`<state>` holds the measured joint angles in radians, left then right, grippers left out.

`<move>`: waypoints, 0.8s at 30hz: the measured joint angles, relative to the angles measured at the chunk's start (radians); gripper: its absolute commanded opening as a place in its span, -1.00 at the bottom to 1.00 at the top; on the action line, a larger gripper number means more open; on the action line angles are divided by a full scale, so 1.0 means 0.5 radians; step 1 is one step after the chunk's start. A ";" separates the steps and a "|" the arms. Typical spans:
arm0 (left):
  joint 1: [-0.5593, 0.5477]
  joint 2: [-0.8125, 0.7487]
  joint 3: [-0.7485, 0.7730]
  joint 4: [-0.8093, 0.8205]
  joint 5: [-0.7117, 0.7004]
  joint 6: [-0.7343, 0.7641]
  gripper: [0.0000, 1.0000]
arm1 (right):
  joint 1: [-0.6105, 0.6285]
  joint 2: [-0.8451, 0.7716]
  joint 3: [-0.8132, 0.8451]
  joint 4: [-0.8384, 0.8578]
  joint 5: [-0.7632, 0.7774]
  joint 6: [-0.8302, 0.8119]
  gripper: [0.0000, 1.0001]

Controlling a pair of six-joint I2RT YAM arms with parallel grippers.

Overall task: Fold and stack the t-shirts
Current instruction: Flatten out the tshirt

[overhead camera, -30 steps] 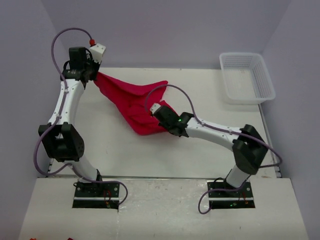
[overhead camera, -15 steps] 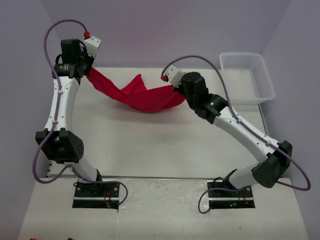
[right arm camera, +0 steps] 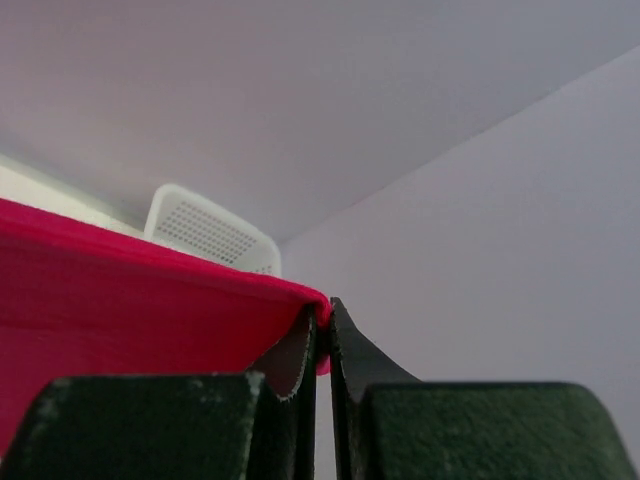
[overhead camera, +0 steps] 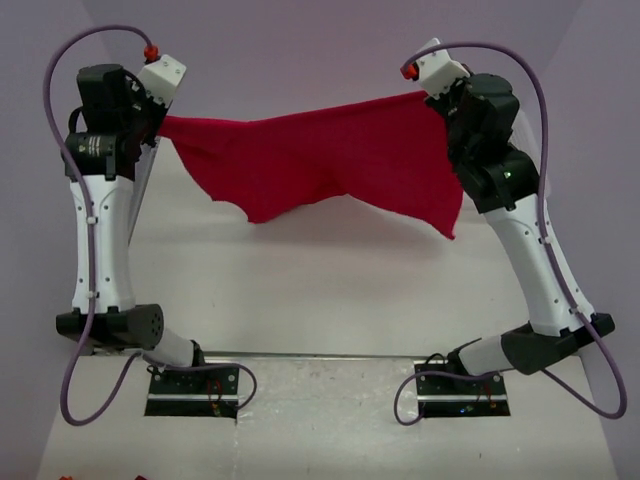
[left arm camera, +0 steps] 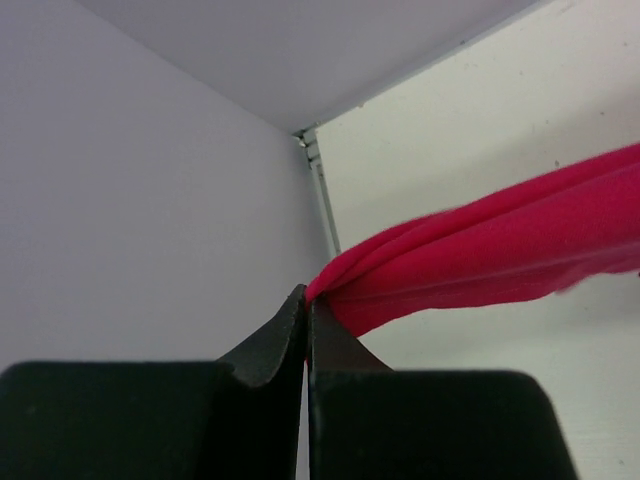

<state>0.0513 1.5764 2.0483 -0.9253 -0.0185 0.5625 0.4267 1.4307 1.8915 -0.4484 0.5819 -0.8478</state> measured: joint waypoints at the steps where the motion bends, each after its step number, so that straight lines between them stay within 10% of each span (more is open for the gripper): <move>1: 0.000 -0.071 -0.027 0.011 -0.008 0.006 -1.00 | 0.000 0.000 -0.003 -0.023 0.008 -0.007 -1.00; 24: -0.002 -0.768 0.397 0.050 -0.136 -0.002 -1.00 | 0.104 -0.632 -0.056 -0.260 0.382 -0.213 -1.00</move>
<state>0.0502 1.1927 2.2467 -0.9001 -0.0864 0.5613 0.4786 1.1149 1.8637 -0.5785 0.7731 -0.9543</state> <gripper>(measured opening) 0.002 0.025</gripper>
